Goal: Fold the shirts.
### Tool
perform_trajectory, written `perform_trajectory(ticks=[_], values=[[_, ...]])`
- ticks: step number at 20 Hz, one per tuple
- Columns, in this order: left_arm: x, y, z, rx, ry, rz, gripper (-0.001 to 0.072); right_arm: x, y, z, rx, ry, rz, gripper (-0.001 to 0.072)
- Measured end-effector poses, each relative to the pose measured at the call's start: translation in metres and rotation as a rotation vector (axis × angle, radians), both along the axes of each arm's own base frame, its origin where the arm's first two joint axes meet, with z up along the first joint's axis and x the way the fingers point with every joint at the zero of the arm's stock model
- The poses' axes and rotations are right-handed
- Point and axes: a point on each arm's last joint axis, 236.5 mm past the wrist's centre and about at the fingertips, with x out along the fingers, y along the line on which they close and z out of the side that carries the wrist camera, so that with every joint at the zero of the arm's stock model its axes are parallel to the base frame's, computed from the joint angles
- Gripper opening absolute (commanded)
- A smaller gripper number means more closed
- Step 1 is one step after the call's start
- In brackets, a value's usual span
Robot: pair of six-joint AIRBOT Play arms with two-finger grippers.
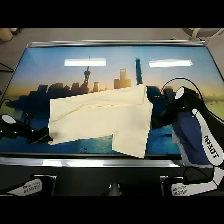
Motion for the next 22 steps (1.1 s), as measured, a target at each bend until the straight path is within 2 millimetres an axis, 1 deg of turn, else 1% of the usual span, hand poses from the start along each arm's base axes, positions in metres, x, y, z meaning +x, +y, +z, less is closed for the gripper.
perform_trajectory(ticks=[3, 4, 5, 6, 7, 9, 10, 11, 12, 13, 14, 15, 16, 17, 18, 19, 20, 21, 22], values=[[0.004, 0.004, 0.002, 0.021, -0.03, -0.011, 0.0025, 0.005, 0.02, -0.008, 0.078, -0.034, -0.066, 0.0401], [0.004, 0.004, 0.003, 0.022, -0.035, -0.016, 0.0025, 0.008, 0.025, -0.009, 0.099, -0.047, -0.087, 0.0371], [0.005, 0.004, 0.004, 0.02, -0.04, -0.018, 0.0025, 0.014, 0.03, -0.011, 0.116, -0.07, -0.111, 0.024], [0.006, 0.002, 0.006, 0.015, -0.045, -0.016, 0.0025, 0.019, 0.031, -0.013, 0.117, -0.092, -0.127, 0.0071], [0.006, 0.001, 0.008, 0.007, -0.045, -0.018, 0.0024, 0.023, 0.031, -0.016, 0.113, -0.108, -0.144, 0.0021], [0.015, 0.003, 0.015, 0.013, -0.078, -0.015, 0.0023, 0.028, 0.033, -0.016, 0.119, -0.121, -0.169, 0.0016], [0.025, 0.006, 0.025, 0.022, -0.116, -0.011, 0.0023, 0.032, 0.033, -0.013, 0.12, -0.144, -0.161, 0.0016], [0.04, 0.01, 0.04, 0.036, -0.172, -0.007, 0.0023, 0.04, 0.032, -0.003, 0.125, -0.185, -0.142, 0.0016], [0.057, 0.013, 0.062, 0.051, -0.245, -0.003, 0.0023, 0.049, 0.031, 0.014, 0.13, -0.235, -0.117, 0.0016], [0.081, 0.018, 0.095, 0.076, -0.354, 0.005, 0.0023, 0.061, 0.029, 0.038, 0.123, -0.309, -0.079, 0.0016], [0.107, 0.022, 0.141, 0.1, -0.493, 0.017, 0.0024, 0.08, 0.025, 0.075, 0.109, -0.425, -0.05, 0.0016], [0.128, 0.022, 0.193, 0.121, -0.644, 0.027, 0.0024, 0.102, 0.018, 0.121, 0.079, -0.57, -0.027, 0.0017], [0.145, 0.021, 0.26, 0.149, -0.825, 0.035, 0.0024, 0.118, 0.011, 0.175, 0.042, -0.728, -0.009, 0.0017], [0.151, 0.017, 0.328, 0.182, -1.003, 0.042, 0.0024, 0.131, 0.002, 0.246, -0.007, -0.927, 0.0, 0.0017], [0.147, 0.014, 0.402, 0.228, -1.193, 0.053, 0.0024, 0.132, -0.009, 0.327, -0.065, -1.149, -0.006, 0.0016], [0.131, 0.008, 0.466, 0.269, -1.357, 0.072, 0.0024, 0.12, -0.019, 0.399, -0.121, -1.341, -0.027, 0.0016], [0.105, 0.001, 0.525, 0.31, -1.508, 0.096, 0.0024, 0.097, -0.028, 0.462, -0.168, -1.5, -0.057, 0.0016], [0.078, -0.004, 0.565, 0.35, -1.611, 0.119, 0.0023, 0.066, -0.035, 0.518, -0.206, -1.644, -0.091, 0.0016], [0.048, -0.007, 0.602, 0.393, -1.71, 0.159, 0.0024, 0.034, -0.04, 0.558, -0.228, -1.752, -0.118, 0.0016]])
